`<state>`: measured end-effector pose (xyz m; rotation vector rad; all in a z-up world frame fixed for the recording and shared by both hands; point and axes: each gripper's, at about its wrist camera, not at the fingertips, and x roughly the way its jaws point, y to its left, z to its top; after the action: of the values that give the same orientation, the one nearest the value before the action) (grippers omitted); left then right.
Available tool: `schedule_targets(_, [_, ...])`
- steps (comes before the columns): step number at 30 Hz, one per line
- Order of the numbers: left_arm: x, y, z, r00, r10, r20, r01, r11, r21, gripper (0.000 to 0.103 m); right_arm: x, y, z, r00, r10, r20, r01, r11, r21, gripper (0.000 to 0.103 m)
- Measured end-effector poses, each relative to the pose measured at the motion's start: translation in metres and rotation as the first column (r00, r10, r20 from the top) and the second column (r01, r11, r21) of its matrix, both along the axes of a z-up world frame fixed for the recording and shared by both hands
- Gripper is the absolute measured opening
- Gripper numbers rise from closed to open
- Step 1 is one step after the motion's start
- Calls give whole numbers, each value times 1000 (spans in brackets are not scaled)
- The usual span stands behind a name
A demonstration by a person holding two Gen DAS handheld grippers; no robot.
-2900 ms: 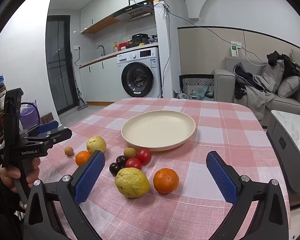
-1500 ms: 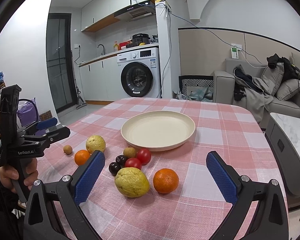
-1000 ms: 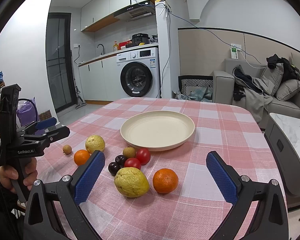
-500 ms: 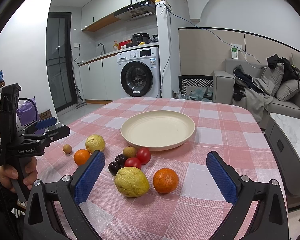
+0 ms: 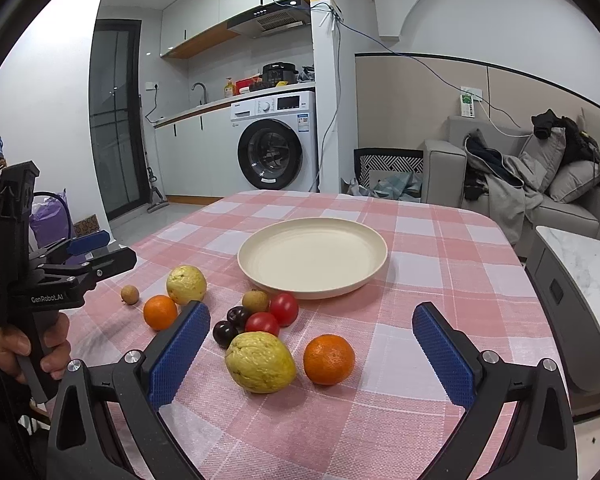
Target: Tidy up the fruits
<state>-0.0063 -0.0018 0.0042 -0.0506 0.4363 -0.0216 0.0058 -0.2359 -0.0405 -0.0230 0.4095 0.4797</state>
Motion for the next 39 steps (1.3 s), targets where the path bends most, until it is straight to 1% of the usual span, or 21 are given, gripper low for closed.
schedule_targets(27, [2, 2, -2, 1000, 15, -8, -16, 1000, -3, 102, 5, -1, -2, 999, -38, -27, 38, 999, -4, 103])
schedule_targets(35, [6, 2, -4, 1000, 20, -24, -20, 1000, 2, 102, 16, 3, -6, 994, -55, -89, 52, 998, -37, 103])
schedule_targets(37, [8, 2, -5, 999, 31, -40, -30, 999, 23, 102, 20, 4, -9, 991, -83, -107, 76, 995, -72, 103])
schedule_targets(39, [11, 5, -6, 997, 46, -61, -43, 998, 41, 102, 23, 1, -12, 987, -99, -128, 89, 993, -84, 103])
